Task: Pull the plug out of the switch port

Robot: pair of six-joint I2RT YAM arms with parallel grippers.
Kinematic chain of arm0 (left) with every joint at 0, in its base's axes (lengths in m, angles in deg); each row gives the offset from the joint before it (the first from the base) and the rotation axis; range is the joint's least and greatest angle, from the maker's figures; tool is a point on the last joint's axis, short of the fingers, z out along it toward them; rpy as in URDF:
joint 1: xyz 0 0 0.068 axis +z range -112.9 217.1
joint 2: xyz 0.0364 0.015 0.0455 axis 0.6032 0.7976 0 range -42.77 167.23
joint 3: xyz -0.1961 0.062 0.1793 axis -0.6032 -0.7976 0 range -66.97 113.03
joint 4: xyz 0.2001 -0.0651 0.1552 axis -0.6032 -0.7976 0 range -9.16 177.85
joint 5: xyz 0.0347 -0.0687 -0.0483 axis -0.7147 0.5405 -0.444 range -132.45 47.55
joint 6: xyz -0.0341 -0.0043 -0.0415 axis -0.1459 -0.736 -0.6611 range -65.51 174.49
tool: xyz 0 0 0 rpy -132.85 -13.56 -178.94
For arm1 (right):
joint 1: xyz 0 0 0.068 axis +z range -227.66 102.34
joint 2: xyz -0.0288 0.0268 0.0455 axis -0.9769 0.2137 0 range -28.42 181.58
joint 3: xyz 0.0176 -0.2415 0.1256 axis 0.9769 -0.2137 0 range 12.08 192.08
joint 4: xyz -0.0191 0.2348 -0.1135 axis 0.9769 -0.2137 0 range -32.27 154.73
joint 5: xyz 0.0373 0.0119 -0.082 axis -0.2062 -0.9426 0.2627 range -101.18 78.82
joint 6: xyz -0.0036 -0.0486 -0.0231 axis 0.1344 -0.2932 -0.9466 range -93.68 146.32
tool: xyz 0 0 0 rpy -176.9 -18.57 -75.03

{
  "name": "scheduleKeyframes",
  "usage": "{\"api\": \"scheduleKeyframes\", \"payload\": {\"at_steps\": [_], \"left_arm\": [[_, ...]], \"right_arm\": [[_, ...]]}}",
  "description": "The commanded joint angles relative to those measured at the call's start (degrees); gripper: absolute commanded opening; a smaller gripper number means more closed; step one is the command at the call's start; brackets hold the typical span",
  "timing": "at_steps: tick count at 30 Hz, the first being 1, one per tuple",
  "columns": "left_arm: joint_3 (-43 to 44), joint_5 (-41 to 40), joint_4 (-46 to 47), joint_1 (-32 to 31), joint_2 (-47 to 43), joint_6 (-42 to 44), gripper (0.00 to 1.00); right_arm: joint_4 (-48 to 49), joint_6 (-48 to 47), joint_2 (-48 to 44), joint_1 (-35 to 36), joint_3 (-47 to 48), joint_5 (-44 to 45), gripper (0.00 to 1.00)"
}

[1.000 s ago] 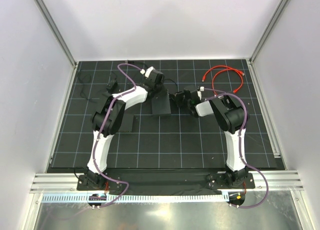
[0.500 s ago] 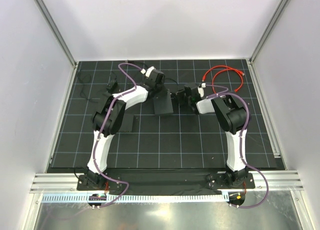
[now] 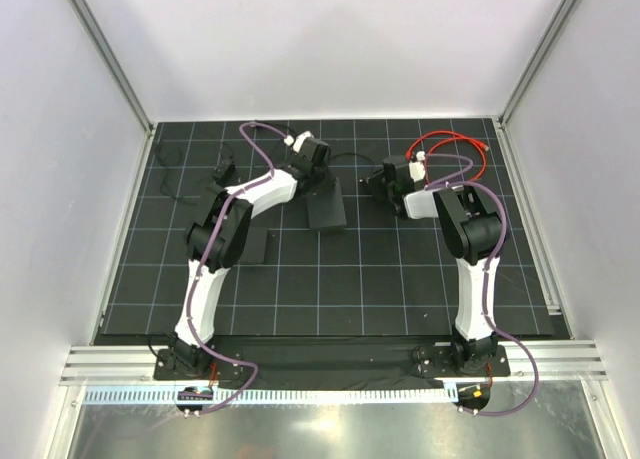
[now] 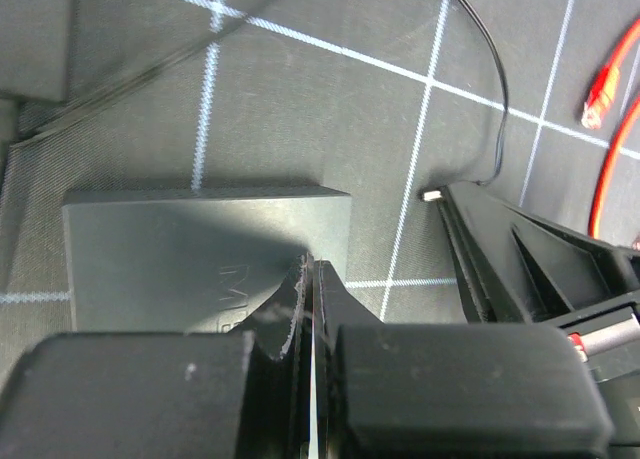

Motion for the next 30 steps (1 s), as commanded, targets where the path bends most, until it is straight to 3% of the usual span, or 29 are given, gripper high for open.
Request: {"api": "scheduleKeyframes", "payload": {"at_steps": [1,8,13,20,23,26,30], "left_arm": [[-3.6,3.6,-9.5,0.0,4.8,5.0,0.0],[-12.7,1.2,1.3,-0.1,-8.2,10.6,0.02],[-21.5,-0.3,10.2,0.4,-17.3,12.2,0.05],[-31.7,-2.7,19.3,5.2,-26.9,12.6,0.06],[-35.5,-4.4,19.4,7.7,-31.2,12.8,0.07],[-37.7,-8.7,18.8,9.5,-33.3,10.8,0.07],[-41.6,-8.7,20.6,11.7,-34.8,7.2,0.07]], "right_arm": [[2.0,-12.4,-4.3,0.2,1.0,-1.8,0.01],[-2.8,-29.2,-6.5,0.2,8.3,-6.6,0.01],[-5.8,-30.1,-4.7,1.8,14.7,-11.3,0.01],[-10.1,-32.4,5.1,7.2,33.6,-18.3,0.01],[-10.8,-32.9,11.0,9.3,40.5,-25.4,0.01],[-11.7,-30.3,16.8,10.2,46.2,-27.0,0.01],[-13.8,-31.4,21.2,11.8,51.4,-28.3,0.01]]}}
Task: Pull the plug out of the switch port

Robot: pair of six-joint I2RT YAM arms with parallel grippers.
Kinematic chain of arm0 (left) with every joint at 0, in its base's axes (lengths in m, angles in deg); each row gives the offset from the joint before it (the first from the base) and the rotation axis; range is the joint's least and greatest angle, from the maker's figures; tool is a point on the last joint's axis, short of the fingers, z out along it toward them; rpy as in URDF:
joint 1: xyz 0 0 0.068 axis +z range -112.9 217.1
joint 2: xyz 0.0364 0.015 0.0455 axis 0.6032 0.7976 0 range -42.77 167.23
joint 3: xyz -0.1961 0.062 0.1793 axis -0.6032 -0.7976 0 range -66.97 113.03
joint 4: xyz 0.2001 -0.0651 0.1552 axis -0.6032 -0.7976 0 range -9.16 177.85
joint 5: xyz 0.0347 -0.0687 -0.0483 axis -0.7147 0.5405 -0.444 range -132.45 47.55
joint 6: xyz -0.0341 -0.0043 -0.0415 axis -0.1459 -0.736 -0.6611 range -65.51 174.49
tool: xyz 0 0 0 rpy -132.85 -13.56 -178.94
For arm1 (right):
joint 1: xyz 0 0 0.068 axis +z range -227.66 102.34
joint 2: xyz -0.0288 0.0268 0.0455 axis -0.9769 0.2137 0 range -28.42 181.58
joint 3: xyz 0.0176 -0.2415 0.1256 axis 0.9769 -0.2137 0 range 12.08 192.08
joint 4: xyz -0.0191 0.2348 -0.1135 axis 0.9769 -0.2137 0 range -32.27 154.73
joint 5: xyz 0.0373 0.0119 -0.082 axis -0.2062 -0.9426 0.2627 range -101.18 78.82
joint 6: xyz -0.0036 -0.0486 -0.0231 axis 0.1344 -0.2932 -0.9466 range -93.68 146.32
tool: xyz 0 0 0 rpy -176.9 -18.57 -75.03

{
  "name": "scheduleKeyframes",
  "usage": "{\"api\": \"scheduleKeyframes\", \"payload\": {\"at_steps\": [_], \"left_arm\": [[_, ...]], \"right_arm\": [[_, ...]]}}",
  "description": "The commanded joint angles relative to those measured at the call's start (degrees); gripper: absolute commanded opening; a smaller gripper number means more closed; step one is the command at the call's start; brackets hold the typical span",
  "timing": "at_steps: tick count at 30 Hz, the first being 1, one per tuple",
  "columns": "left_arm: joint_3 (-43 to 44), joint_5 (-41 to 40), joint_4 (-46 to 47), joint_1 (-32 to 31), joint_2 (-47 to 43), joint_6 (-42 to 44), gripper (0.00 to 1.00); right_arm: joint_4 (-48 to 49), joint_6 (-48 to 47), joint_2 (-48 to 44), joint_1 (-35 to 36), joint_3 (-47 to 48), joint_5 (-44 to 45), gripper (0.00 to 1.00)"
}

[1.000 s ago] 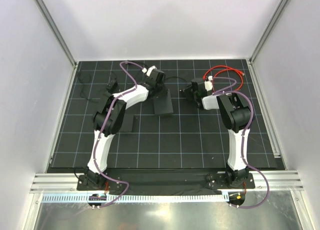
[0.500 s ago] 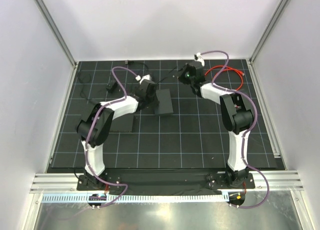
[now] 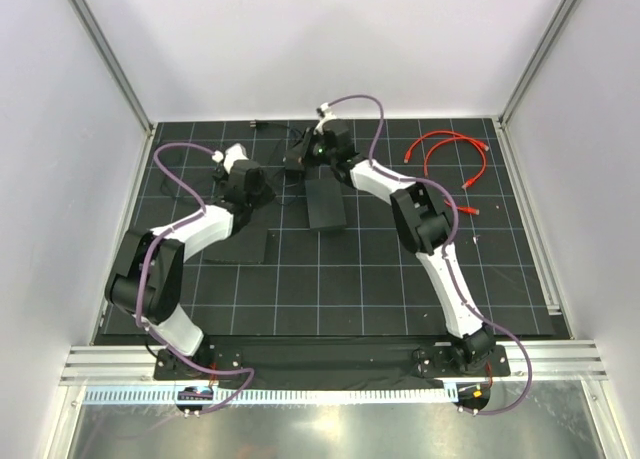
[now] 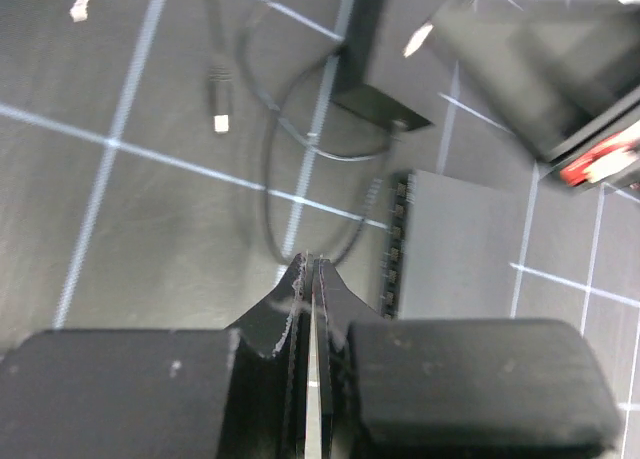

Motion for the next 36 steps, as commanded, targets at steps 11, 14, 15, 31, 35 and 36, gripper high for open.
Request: {"api": "scheduleKeyframes", "payload": {"at_steps": [11,14,15,31,35,36], "left_arm": [[-0.5,0.0,3.1,1.3,1.9,-4.5,0.06],[-0.2,0.2,3.0,1.3,2.3,-4.5,0.06],[-0.3,0.2,3.0,1.3,2.3,-4.5,0.06],[3.4,4.7,0.4,1.3,5.7,-3.9,0.06],[4.7,8.2,-0.4,1.3,8.4,-5.0,0.05],[4.8,8.8,-0.2,1.1,9.0,-5.9,0.05]], "right_arm": [[-7.6,0.2,5.3,1.9,8.0,-4.8,0.12],[-10.1,-2.8,4.1,2.4,7.4,-2.9,0.21],[-10.8,-3.2,3.0,2.5,6.8,-2.7,0.24],[-9.9,-7.5,-17.0,2.5,-14.4,2.5,0.48],[-9.2,-9.9,-24.1,1.8,-23.5,11.6,0.48],[-9.6,-10.3,-25.6,1.6,-24.7,12.3,0.49]]}}
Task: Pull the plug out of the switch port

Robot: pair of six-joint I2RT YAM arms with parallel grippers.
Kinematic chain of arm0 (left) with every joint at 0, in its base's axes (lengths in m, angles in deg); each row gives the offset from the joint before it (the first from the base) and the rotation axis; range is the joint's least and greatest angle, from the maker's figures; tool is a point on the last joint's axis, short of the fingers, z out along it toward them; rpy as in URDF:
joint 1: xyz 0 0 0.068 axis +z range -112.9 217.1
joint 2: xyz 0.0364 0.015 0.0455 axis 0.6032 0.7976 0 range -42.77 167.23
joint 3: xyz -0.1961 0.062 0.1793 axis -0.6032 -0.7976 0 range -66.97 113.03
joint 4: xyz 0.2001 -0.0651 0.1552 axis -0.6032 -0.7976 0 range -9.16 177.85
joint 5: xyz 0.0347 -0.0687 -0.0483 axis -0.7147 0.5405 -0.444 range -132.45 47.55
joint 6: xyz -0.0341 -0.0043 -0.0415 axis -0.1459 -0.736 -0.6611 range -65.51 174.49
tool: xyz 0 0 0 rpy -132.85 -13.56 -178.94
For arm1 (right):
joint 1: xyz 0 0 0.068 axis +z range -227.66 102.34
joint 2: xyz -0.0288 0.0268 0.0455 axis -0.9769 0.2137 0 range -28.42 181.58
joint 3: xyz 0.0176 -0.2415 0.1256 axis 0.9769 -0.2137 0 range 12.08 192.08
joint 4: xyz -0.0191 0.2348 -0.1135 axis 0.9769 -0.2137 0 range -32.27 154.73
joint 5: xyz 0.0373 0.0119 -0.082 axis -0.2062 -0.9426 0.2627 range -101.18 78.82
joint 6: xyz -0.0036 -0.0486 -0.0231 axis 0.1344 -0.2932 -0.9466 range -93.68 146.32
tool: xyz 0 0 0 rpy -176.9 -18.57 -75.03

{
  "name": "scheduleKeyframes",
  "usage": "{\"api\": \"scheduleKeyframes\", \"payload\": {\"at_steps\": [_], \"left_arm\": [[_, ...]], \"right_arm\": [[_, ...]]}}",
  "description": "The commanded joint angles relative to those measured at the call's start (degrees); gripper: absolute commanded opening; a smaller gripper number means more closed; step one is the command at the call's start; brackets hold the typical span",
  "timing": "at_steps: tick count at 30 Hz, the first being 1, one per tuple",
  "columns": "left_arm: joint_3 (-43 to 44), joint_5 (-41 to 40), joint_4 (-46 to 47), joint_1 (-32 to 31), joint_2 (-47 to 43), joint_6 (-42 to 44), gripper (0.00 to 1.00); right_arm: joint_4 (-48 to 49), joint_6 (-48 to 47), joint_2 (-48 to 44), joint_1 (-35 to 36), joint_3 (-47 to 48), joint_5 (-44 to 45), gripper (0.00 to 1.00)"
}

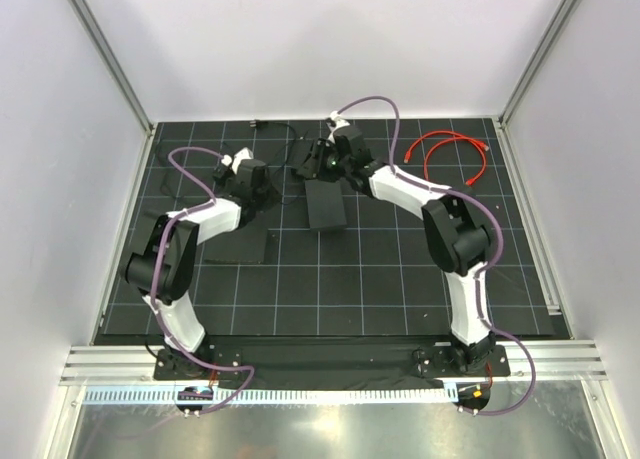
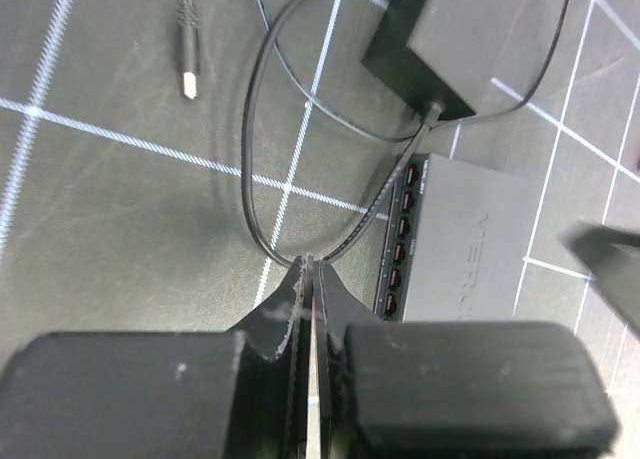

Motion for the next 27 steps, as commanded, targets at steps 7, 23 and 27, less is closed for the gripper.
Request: {"api": "scheduleKeyframes", "payload": {"at_steps": [7,23,27], "left_arm": [[0.4,1.5,1.9,-0.7,1.2,-1.5,0.02],[-3.4,3.4,2.9,4.8,-5.8,3.7,0.0],[-3.6,5.0,3.4,4.9,-5.6,3.7,0.0]], "right_arm": [[-5.1,-5.1,-10.1,1.9,-9.3,4.9,0.43],[-11.1,0.0,-9.3,13.8,-13.3,19.4,0.05],[-15.4,0.2,-8.1,14.4,-11.5,27.5,0.03]]}}
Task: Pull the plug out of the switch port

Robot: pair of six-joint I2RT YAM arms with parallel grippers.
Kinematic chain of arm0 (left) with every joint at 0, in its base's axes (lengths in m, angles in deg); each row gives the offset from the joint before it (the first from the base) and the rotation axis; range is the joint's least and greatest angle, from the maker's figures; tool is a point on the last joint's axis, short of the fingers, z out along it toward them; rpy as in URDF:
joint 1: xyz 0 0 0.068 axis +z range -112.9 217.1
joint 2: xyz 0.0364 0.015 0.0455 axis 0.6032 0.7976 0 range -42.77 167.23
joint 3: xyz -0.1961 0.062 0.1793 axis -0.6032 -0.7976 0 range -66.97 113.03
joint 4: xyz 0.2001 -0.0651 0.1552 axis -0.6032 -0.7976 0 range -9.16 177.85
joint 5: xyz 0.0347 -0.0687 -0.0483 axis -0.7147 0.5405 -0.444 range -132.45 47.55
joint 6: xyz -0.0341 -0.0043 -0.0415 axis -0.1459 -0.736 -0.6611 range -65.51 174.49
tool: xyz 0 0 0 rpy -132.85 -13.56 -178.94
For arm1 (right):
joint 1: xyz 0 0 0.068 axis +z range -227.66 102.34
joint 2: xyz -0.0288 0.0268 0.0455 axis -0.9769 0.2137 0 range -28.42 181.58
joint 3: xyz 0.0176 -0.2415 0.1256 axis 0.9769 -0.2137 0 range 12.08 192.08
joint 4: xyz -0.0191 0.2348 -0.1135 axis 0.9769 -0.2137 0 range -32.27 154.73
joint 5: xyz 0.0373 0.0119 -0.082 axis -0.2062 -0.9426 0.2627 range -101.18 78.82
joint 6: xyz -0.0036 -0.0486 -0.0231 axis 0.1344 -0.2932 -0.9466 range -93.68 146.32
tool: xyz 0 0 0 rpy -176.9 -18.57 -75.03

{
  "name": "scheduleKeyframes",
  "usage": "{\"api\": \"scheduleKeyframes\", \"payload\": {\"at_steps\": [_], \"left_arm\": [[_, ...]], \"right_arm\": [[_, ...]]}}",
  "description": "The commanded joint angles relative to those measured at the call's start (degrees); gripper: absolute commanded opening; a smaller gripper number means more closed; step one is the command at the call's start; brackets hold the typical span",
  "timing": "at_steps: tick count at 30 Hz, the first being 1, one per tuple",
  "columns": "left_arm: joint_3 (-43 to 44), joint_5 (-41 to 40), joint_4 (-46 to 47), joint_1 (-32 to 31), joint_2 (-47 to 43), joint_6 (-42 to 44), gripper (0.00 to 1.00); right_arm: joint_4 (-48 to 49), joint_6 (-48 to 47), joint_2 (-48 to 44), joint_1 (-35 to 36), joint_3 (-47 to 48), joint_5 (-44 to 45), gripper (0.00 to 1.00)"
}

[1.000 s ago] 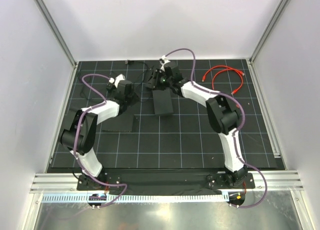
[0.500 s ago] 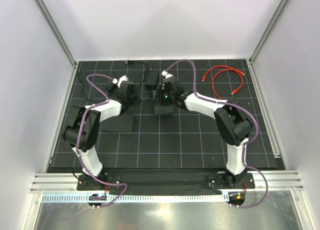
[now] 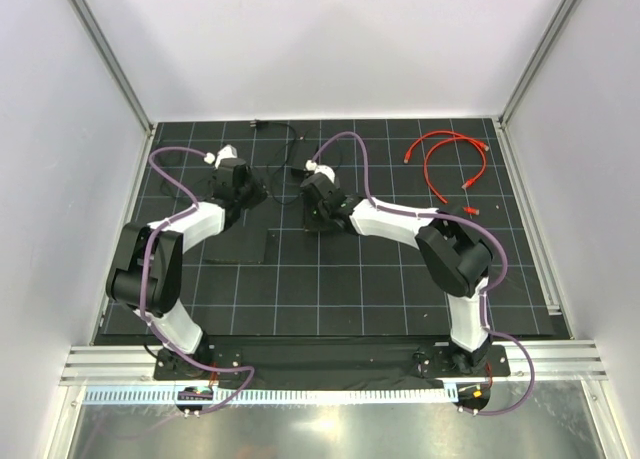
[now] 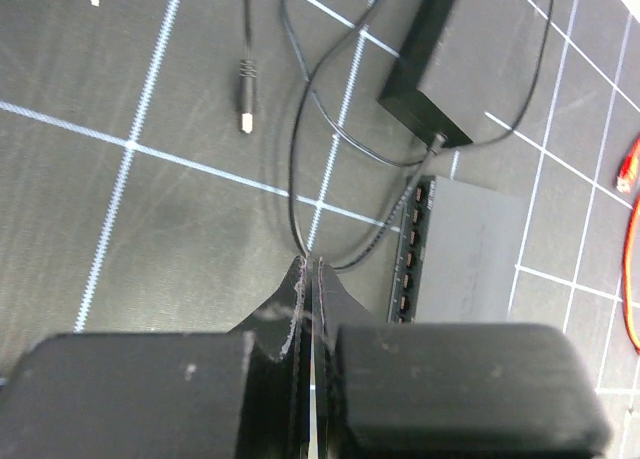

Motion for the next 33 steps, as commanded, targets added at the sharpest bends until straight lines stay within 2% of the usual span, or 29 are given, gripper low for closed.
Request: {"api": "scheduleKeyframes", "payload": {"at_steps": [1,13,19,24,29,33], "left_arm": [[-0.2,1.9,3.0,0.0,0.0,1.1,0.0],[-0.1,3.0,3.8,0.3,1.0,0.4,0.0],[-0.1,2.7,3.9,0.4,0.9,0.2,0.0],[-0.2,2.9,3.9,0.6,0.9,0.1,0.0],[0.0,3.0,3.8,1.1,1.3,0.0,0.0],[0.1,4.7,3.9,1.6,1.4,-0.2,0.0]], "right_arm": [[-3.4,1.3,0.8,0.6,2.2,9.2,0.03],[-3.8,0.7,1.3,0.3,1.2,14.7,0.01],[0.8,-1.6,0.9,0.6,2.2,7.3,0.01],[0.3,-2.7,5.1,1.4,8.8,4.5,0.01],[-3.5,-1.5,8.6,1.4,14.0,8.8,0.01],[-4.3,-0.3,9.2,0.4,13.3,11.2,0.01]]}}
